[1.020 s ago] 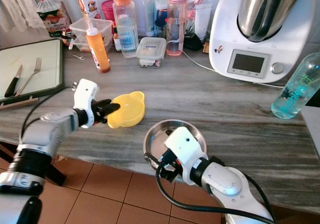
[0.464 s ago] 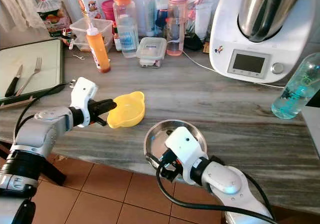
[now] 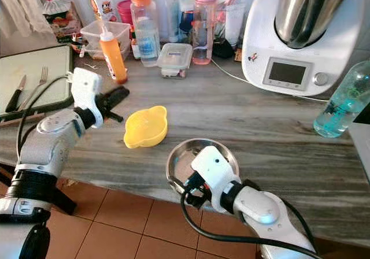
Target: Setting the table
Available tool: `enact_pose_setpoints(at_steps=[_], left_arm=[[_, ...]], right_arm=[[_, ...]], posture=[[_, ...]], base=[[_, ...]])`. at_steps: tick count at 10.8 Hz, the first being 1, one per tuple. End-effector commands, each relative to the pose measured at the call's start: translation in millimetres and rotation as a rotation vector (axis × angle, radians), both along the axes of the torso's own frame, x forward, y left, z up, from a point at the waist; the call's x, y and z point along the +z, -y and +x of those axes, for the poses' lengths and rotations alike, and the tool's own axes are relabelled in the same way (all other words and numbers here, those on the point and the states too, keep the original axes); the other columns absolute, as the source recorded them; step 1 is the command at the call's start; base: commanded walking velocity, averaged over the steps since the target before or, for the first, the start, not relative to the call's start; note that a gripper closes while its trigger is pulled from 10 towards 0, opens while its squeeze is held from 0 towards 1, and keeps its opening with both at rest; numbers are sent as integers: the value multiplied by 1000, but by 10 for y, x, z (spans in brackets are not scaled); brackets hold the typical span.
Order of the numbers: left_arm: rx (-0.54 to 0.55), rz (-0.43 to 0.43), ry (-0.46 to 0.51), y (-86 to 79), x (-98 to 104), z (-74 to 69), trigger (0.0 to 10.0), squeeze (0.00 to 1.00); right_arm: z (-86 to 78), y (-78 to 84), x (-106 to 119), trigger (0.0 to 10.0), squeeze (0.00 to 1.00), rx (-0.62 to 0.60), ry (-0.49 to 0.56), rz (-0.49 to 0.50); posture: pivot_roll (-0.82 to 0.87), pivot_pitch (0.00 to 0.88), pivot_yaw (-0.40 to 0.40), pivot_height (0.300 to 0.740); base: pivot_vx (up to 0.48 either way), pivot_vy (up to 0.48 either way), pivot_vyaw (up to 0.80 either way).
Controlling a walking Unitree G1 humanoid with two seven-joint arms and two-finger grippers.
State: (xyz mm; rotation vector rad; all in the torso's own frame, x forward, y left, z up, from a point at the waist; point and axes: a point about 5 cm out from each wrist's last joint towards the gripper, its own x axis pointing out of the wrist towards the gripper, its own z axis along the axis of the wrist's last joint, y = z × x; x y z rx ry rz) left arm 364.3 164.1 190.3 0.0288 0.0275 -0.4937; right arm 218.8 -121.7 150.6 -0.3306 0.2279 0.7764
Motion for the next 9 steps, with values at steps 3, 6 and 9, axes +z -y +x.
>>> enact_pose_setpoints(at_steps=[3,6,9], left_arm=[[45,-2,26,-54,-22,-9,10000,980],[59,15,9,-92,-92,-2,10000,1000],[-2,157,-115,-196,-352,-46,10000,1000]], right_arm=[[18,254,62,10000,1000,-58,11,4],[234,469,115,10000,1000,-233,87,-51],[231,334,99,10000,1000,-198,99,-8]], posture=[[-23,61,41,740],[-25,61,43,740],[-17,59,43,740]], base=[[0,0,0],[0,0,0],[0,0,0]])
